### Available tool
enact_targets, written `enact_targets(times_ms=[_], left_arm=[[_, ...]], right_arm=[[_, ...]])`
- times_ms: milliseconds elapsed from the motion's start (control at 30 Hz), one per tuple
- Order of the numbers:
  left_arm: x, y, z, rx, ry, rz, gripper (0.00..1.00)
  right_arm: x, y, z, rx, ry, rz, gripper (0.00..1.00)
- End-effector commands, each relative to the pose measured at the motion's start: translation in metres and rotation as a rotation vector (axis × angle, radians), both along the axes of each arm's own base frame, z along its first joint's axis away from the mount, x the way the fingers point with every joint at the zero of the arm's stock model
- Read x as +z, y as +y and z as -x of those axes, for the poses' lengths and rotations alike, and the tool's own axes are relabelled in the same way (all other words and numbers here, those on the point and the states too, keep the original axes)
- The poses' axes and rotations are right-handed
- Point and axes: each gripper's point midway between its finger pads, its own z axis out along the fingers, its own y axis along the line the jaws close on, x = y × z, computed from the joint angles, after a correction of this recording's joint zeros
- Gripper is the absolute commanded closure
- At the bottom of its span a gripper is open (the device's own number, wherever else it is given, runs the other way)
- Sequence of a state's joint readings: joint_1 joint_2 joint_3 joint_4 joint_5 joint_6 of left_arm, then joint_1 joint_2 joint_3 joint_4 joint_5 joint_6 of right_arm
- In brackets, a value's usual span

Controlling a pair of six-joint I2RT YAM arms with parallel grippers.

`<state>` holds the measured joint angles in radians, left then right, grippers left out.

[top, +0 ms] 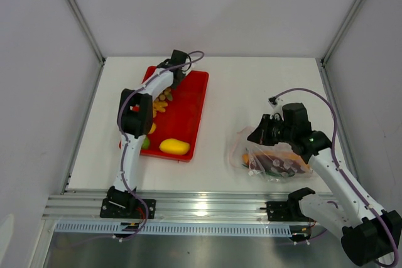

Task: Place the food in the zip-top bag and seal the zipper
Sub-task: Pick up the fake fruit from the bin.

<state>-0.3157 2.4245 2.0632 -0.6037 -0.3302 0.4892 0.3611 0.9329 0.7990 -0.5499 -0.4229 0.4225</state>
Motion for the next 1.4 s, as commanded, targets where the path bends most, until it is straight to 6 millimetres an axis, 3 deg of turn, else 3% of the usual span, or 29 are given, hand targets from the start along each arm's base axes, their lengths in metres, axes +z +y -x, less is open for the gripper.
enact_targets(times_ms=[0,200,233,267,333,367,567,733,800,900,1067,1100,1133,1167,1233,1367], left_arm=[[0.074,-0.004,0.007,0.085,-0.132,0.106,0.99],[0.121,-0.011,0.044,0.184,-0.175,0.171,0.99],[0.121,-0.012,0.056,0.192,-0.148,0.180,1.00],[0.144,-0.015,0.064,0.215,-0.184,0.234,0.99],[0.155,-0.026,0.082,0.213,-0.176,0.276,1.00],[0.172,-0.033,0.095,0.207,-0.188,0.337,0.99],[0.221,-0.088,0.165,0.099,-0.199,0.491,0.99],[0.259,-0.123,0.236,-0.001,-0.171,0.728,0.99],[0.255,-0.144,0.264,-0.090,-0.118,0.815,0.99],[0.279,-0.153,0.297,-0.168,-0.171,0.923,0.99],[0.291,-0.163,0.358,-0.314,-0.137,1.107,0.99],[0.284,-0.164,0.367,-0.334,-0.121,1.133,0.99],[0.302,-0.170,0.374,-0.378,-0.150,1.223,0.99],[0.293,-0.170,0.393,-0.428,-0.115,1.267,0.99],[0.307,-0.175,0.411,-0.495,-0.103,1.367,0.99],[0.316,-0.190,0.447,-0.636,-0.066,1.474,1.00]], right_arm=[[0.012,-0.003,-0.009,-0.034,-0.022,0.002,1.00],[0.011,-0.005,-0.013,-0.068,-0.001,0.014,1.00],[0.009,-0.006,-0.013,-0.074,0.015,0.021,1.00],[0.008,-0.006,-0.014,-0.080,0.017,0.024,1.00],[0.007,-0.008,-0.014,-0.087,0.025,0.037,1.00],[0.006,-0.009,-0.015,-0.093,0.031,0.041,1.00],[0.017,-0.008,-0.011,-0.104,0.032,0.021,1.00],[0.018,-0.010,-0.005,-0.113,0.040,0.009,1.00],[0.022,-0.008,-0.002,-0.115,0.026,-0.019,1.00],[0.022,-0.006,0.003,-0.121,0.009,-0.064,1.00],[0.030,-0.001,0.017,-0.112,0.013,-0.118,1.00],[0.032,0.000,0.020,-0.109,0.013,-0.121,1.00],[0.036,0.000,0.024,-0.105,0.011,-0.127,1.00],[0.039,0.002,0.027,-0.104,0.014,-0.137,1.00],[0.048,0.006,0.033,-0.089,0.005,-0.145,1.00],[0.057,0.010,0.040,-0.087,-0.011,-0.155,1.00]])
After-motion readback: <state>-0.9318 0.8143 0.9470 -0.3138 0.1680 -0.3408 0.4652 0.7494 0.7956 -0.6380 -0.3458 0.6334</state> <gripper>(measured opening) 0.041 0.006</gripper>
